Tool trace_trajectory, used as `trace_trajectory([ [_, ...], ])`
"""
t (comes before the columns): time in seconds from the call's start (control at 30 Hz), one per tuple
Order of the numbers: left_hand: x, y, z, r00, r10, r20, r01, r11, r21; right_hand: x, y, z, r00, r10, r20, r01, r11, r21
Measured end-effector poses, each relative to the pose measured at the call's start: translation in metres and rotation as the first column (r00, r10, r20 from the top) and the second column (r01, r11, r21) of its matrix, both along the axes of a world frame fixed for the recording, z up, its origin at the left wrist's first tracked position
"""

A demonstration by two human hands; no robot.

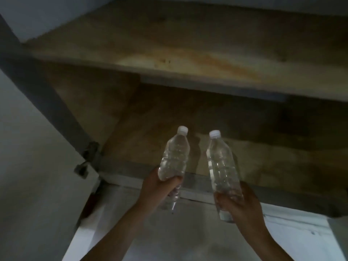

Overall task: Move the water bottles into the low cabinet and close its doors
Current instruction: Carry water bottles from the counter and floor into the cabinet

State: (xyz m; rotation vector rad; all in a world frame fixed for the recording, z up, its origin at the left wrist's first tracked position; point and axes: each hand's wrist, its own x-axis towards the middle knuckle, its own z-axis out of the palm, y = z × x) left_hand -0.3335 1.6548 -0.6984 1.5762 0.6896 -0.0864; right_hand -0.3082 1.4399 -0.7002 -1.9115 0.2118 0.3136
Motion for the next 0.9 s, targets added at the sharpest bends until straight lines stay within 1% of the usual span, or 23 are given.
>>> trace_trajectory([
  [0.07,0.014,-0.003,-0.018,0.997,-0.028,0.069,0.024,0.998,0.057,0.012,0.005,-0.019,0.998,-0.022,0.057,0.023,1.0,-0.011],
  [0.13,0.026,-0.006,-0.033,0.993,-0.012,0.118,0.002,0.997,0.083,0.019,0.005,-0.027,0.993,-0.024,0.118,0.029,0.999,-0.043],
  [0.2,0.037,-0.012,-0.04,0.994,0.014,0.111,-0.024,0.996,0.089,0.026,0.006,-0.029,0.989,-0.036,0.144,0.049,0.995,-0.084],
  [0.27,0.045,-0.016,-0.044,0.996,0.003,0.087,-0.013,0.994,0.112,0.032,0.011,-0.029,0.985,-0.054,0.164,0.077,0.988,-0.134],
  [0.33,0.051,-0.019,-0.047,0.997,-0.017,0.081,0.006,0.991,0.136,0.038,0.015,-0.031,0.981,-0.054,0.188,0.095,0.972,-0.215],
  [0.4,0.057,-0.023,-0.048,0.996,-0.022,0.09,0.006,0.984,0.18,0.045,0.019,-0.038,0.982,-0.059,0.18,0.11,0.951,-0.288],
  [0.5,0.065,-0.028,-0.047,0.994,-0.019,0.111,-0.007,0.972,0.234,0.054,0.023,-0.051,0.983,-0.063,0.17,0.117,0.936,-0.333],
  [0.6,0.073,-0.032,-0.05,0.994,-0.047,0.095,0.021,0.967,0.253,0.062,0.025,-0.06,0.986,-0.017,0.168,0.089,0.898,-0.43],
  [0.67,0.077,-0.033,-0.054,0.995,-0.059,0.078,0.039,0.97,0.242,0.062,0.025,-0.058,0.981,0.067,0.183,0.032,0.872,-0.489],
  [0.7,0.078,-0.033,-0.055,0.994,-0.058,0.092,0.035,0.971,0.237,0.061,0.024,-0.055,0.977,0.102,0.189,0.006,0.867,-0.498],
  [0.73,0.076,-0.033,-0.055,0.991,-0.061,0.12,0.032,0.973,0.229,0.056,0.022,-0.05,0.974,0.114,0.196,-0.012,0.889,-0.457],
  [0.8,0.066,-0.028,-0.059,0.972,-0.085,0.22,0.05,0.986,0.159,0.043,0.017,-0.045,0.968,0.105,0.226,-0.044,0.965,-0.26],
  [0.83,0.06,-0.025,-0.062,0.958,-0.104,0.268,0.073,0.99,0.123,0.036,0.014,-0.044,0.963,0.106,0.248,-0.068,0.985,-0.16],
  [0.9,0.046,-0.02,-0.067,0.926,-0.144,0.348,0.126,0.989,0.073,0.03,0.011,-0.049,0.952,0.093,0.291,-0.082,0.995,-0.052],
])
